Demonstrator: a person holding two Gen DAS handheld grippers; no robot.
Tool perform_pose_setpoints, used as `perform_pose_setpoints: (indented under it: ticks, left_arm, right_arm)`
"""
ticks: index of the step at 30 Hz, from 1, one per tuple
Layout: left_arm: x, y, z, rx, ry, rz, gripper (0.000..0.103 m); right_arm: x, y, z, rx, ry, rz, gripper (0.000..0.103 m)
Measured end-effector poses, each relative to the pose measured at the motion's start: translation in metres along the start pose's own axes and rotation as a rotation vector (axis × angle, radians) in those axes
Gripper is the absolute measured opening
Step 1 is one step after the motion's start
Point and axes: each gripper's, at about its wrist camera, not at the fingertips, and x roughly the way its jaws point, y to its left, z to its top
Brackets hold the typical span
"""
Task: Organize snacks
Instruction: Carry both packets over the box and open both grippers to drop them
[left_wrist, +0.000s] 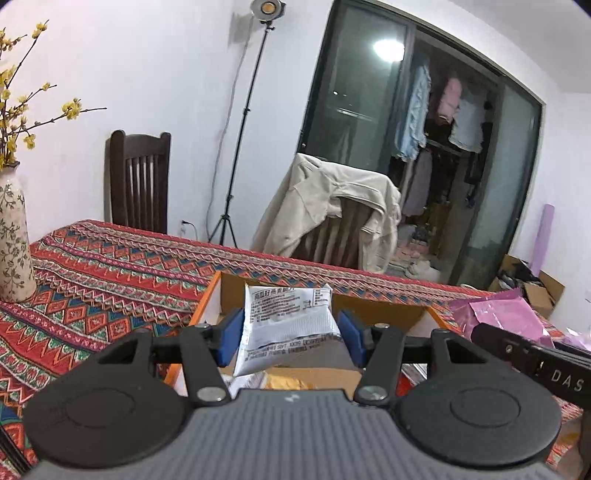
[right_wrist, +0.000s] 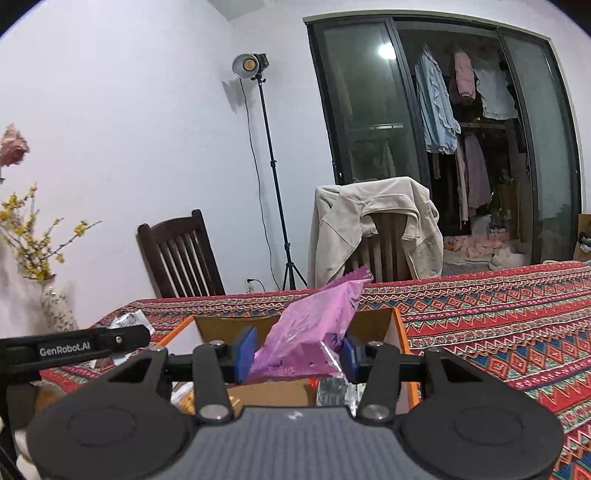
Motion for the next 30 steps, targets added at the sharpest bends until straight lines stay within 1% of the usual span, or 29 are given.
perform_pose_setpoints:
  ticks: [2,7,9,13,15,16,17,18,19,20,21,22,23,30]
  left_arm:
    - [0.011,0.002,-0.004,0.015,-0.013,0.025,0.057]
    - [0.033,0.011,-0.016,0.012,0.030,0.043,0.057]
    - [0.036,0.012,-0.019,0.016,0.031,0.046,0.057]
    - [0.038,0.009,-0.024,0.039,0.032,0.045,0.057]
    - [0.036,0.007,-0.027,0.041,0.025,0.047,0.059]
    - [0.034,0.008,-0.027,0.034,0.015,0.040,0.066]
    - [0.031,0.008,-0.028,0.026,0.002,0.032,0.076]
    - [0.028,0.009,-0.028,0.023,-0.010,0.032,0.080]
    - [0.024,0.009,-0.029,0.020,-0.031,0.033,0.087]
    - [0.021,0.010,-0.029,0.017,-0.049,0.033,0.099]
    - [0.017,0.010,-0.028,0.012,-0.065,0.037,0.103]
    - [0.013,0.010,-0.027,0.003,-0.086,0.047,0.103]
    - [0.011,0.010,-0.027,0.000,-0.095,0.050,0.103]
    - [0.006,0.007,-0.026,0.011,-0.094,0.048,0.103]
  right_arm:
    - [0.016,-0.001,-0.004,0.000,0.008,-0.010,0.046]
    - [0.041,-0.011,-0.022,0.026,0.029,-0.012,0.046]
    - [0.048,-0.013,-0.026,0.027,0.052,-0.014,0.046]
    - [0.054,-0.017,-0.031,0.032,0.067,-0.007,0.046]
    - [0.056,-0.018,-0.032,0.027,0.077,-0.005,0.047]
    - [0.055,-0.017,-0.034,0.023,0.080,-0.004,0.049]
    - [0.053,-0.017,-0.034,0.018,0.077,-0.006,0.048]
    - [0.051,-0.017,-0.034,0.010,0.074,-0.006,0.055]
    - [0.049,-0.017,-0.034,0.006,0.068,-0.009,0.070]
    - [0.047,-0.017,-0.035,0.005,0.060,-0.010,0.079]
    - [0.043,-0.017,-0.035,0.003,0.053,-0.009,0.096]
    - [0.041,-0.018,-0.036,0.003,0.044,-0.009,0.102]
    - [0.039,-0.018,-0.036,0.002,0.041,-0.011,0.103]
    - [0.040,-0.016,-0.038,-0.014,0.055,-0.037,0.103]
